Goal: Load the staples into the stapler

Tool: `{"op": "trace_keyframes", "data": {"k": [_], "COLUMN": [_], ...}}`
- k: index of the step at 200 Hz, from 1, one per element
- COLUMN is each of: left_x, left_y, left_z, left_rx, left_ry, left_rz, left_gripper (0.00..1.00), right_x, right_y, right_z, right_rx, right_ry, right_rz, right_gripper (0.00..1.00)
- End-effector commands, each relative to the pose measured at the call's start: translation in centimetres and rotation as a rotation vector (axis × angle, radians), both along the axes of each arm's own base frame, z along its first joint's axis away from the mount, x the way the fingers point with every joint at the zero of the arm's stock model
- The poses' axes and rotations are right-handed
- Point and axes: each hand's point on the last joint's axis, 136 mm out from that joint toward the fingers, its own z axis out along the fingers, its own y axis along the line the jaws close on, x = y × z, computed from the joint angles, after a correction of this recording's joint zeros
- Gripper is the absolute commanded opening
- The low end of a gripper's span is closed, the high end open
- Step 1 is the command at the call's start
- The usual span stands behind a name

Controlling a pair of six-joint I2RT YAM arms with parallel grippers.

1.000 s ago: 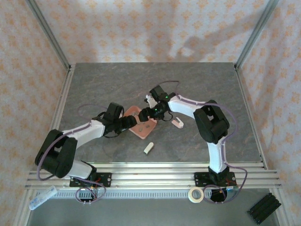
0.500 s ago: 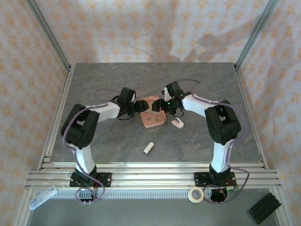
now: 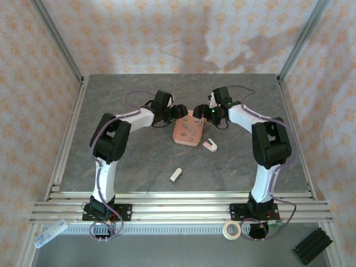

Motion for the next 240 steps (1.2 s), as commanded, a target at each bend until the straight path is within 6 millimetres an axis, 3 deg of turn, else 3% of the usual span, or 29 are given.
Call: {"op": "trace_keyframes", "data": {"k": [1, 35, 69, 98, 127, 176, 240], "left_x": [0.4, -1.5, -3.7, -5.0, -5.4, -4.9, -2.5], "left_y": [0.5, 1.7, 2.1, 1.8, 0.2, -0.2, -0.1], "left_z": [1.0, 1.5, 1.5, 0.7, 0.8, 0.2, 0.0], "left_rx": [0.064, 0.094, 0.031, 0.007, -0.043, -0.063, 0.002], "left_ry": [-0.02, -0.013, -0.012, 0.006, -0.013, -0.011, -0.034], "left_rz": [-0.011, -0.005, 0.011, 0.008, -0.017, 0.004, 0.014], "left_gripper": [0.64, 0.64, 0.64, 0.64, 0.64, 0.64, 0.64], "right_x": [1.3, -0.2, -3.1, -3.5, -2.9, -0.3, 3.2], "right_y": [-0.3, -1.3, -0.7, 0.2, 1.3, 2.0, 2.0], "right_z": [0.5, 0.9, -0.3, -0.5, -0.2, -0.5, -0.1], "right_rx": [-0.006, -0.035, 0.042, 0.087, 0.125, 0.129, 0.119], "right_ry": [-0.016, 0.023, 0.127, 0.133, 0.116, 0.091, 0.05], "right_rz": [0.005, -0.025, -0.05, -0.054, -0.032, -0.036, -0.051], "right_gripper": [0.75, 0.76, 0.76, 0.75, 0.75, 0.71, 0.7]}}
